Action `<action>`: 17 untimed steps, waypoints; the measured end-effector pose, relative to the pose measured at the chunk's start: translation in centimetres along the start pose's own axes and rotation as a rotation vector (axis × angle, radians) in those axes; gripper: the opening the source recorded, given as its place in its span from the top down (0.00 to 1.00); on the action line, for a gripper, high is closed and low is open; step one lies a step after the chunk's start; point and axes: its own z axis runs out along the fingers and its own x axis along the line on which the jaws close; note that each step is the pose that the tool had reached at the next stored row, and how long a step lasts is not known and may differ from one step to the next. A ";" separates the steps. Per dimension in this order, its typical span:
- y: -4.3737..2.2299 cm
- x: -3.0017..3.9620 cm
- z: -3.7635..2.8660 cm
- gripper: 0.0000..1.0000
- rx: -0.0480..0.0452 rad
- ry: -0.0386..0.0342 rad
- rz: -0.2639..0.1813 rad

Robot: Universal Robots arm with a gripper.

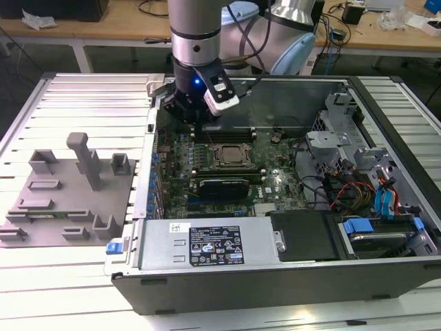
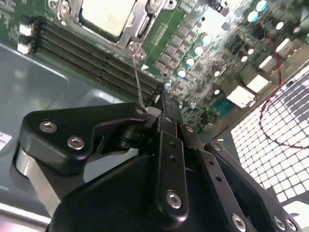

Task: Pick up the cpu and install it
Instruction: 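Install the first cpu locking lever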

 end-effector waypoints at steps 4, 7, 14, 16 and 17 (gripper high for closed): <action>-0.10 -1.35 0.21 0.89 -0.0528 -0.0011 0.005; -0.14 -2.02 0.24 0.89 -0.0528 -0.0014 0.006; -0.25 -3.93 0.36 0.89 -0.0526 -0.0014 0.009; -0.29 -4.87 0.41 0.89 -0.0527 -0.0010 0.010; -0.30 -5.08 0.42 0.89 -0.0526 -0.0010 0.011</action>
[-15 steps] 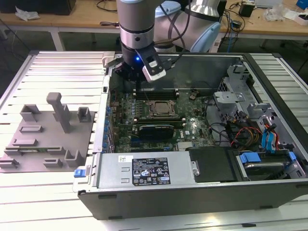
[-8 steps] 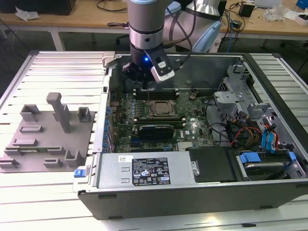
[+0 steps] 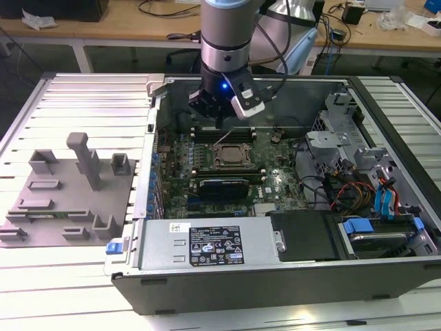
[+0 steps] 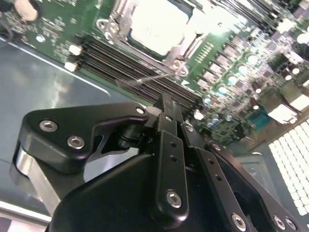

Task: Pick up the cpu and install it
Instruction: 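Install the first cpu locking lever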

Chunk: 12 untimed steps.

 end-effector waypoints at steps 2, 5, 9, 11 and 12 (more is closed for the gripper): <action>-0.01 -0.20 0.01 0.89 -0.0001 0.0001 0.001; -0.05 -0.21 0.09 0.89 0.0000 -0.0015 0.008; -0.16 -0.20 0.57 0.89 0.0014 -0.0149 0.073; -0.21 -0.19 0.82 0.89 0.0020 -0.0209 0.102; -0.27 -0.19 1.06 0.89 0.0024 -0.0261 0.127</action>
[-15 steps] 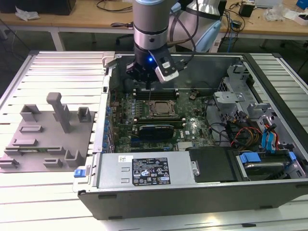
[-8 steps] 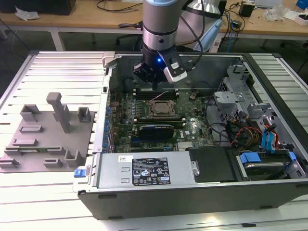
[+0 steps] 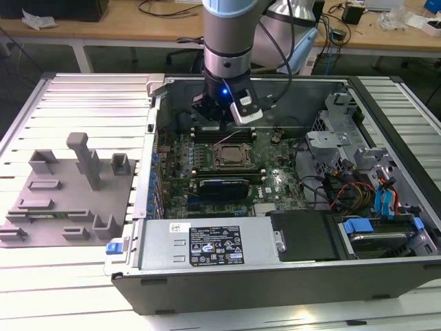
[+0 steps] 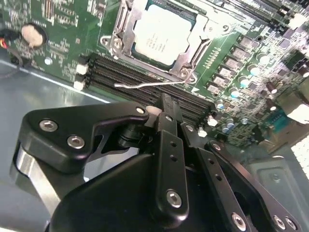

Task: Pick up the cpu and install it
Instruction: 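Install the first cpu locking lever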

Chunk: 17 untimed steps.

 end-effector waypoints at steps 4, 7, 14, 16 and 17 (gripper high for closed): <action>-0.09 0.01 0.43 0.89 0.0009 -0.0101 0.048; -0.22 0.02 1.07 0.89 0.0030 -0.0284 0.137; -0.02 0.03 1.75 0.89 0.0070 -0.0436 0.219; 0.29 0.01 1.91 0.89 0.0076 -0.0450 0.227; 0.35 -0.06 1.95 0.89 0.0075 -0.0453 0.229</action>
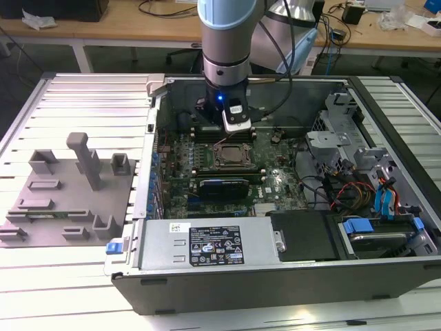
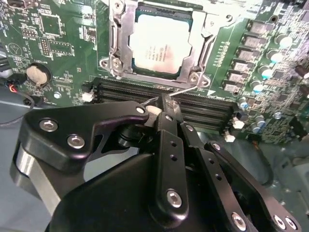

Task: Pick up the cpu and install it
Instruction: 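Install the first cpu locking lever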

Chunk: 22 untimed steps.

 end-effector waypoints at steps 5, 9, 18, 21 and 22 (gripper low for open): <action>0.31 -0.60 0.45 0.89 0.0022 -0.0012 0.025; 0.29 -0.76 0.98 0.89 0.0038 -0.0133 0.088; 0.94 -0.51 1.39 0.89 0.0046 -0.0270 0.156; 1.01 -0.52 1.46 0.89 0.0048 -0.0280 0.161; 1.07 -0.50 1.50 0.89 0.0049 -0.0283 0.163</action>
